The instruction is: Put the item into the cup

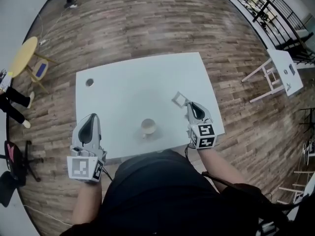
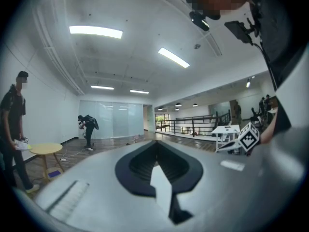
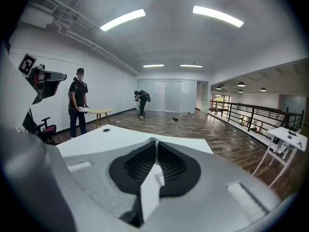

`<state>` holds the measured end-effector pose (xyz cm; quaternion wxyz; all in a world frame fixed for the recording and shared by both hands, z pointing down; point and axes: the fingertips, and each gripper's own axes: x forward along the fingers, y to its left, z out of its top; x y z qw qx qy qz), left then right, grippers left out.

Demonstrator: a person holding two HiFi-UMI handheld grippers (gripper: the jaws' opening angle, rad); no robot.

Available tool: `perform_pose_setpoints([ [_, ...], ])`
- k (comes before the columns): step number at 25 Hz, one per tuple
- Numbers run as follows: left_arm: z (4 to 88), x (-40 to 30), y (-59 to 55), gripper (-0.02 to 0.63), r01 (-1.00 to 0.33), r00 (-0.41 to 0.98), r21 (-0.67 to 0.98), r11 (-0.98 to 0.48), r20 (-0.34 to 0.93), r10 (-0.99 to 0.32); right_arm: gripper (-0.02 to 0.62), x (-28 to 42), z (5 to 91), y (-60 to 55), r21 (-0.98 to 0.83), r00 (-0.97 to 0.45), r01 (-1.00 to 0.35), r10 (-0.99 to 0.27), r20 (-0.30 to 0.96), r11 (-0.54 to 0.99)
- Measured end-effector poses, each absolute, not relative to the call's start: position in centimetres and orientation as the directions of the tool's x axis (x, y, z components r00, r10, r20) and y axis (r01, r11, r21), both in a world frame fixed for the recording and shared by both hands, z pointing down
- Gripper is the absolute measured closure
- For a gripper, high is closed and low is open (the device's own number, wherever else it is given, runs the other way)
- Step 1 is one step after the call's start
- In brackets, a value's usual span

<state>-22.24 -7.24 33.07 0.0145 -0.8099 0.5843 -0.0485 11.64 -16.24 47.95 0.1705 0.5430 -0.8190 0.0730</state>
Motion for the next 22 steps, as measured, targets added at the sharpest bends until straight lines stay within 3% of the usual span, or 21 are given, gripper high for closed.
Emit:
perform_pose_setpoints([
  [22, 33.3, -27.6, -1.0, 0.606, -0.995, 0.073, -0.069, -0.079, 0.079, -0.994, 0.577, 3.9, 47.9, -16.1, 0.034, -0.550, -0.800, -0.755, 0.358, 0.599],
])
